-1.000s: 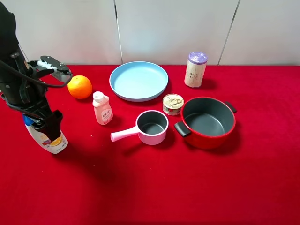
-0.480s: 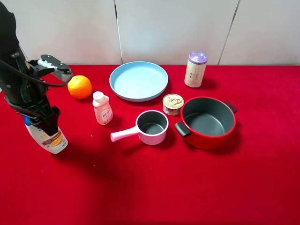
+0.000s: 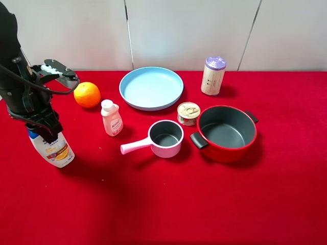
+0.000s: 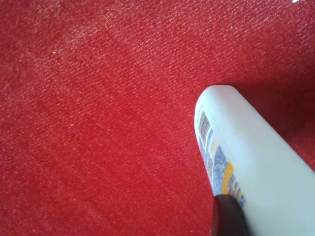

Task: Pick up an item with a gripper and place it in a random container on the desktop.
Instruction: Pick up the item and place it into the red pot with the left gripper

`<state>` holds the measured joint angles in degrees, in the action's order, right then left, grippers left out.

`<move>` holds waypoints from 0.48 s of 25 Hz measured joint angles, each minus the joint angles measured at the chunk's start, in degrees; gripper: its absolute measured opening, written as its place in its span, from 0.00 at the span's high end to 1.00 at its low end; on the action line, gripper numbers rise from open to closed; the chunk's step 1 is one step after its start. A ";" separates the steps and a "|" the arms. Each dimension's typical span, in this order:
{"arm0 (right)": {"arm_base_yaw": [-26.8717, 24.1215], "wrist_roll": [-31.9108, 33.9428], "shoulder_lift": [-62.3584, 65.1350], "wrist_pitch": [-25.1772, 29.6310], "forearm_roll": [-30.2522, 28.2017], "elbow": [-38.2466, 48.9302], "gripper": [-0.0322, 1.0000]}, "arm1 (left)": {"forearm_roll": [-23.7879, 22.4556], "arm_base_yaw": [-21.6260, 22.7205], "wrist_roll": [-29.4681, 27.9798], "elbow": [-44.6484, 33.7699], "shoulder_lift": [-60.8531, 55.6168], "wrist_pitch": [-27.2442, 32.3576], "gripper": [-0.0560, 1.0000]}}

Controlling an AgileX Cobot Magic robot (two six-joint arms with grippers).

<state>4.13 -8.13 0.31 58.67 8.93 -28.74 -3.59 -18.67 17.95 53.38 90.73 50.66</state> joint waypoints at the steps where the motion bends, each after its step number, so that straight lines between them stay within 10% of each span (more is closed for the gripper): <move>1: 0.00 0.00 0.00 0.00 0.00 0.00 0.30 | 0.00 0.00 0.00 0.00 0.00 0.00 0.59; 12: 0.00 0.00 0.00 0.00 0.00 0.00 0.30 | -0.05 0.00 -0.17 0.00 0.00 -0.06 0.59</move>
<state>4.13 -8.13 0.31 58.67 8.93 -28.74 -3.64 -18.67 17.77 53.38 90.73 50.60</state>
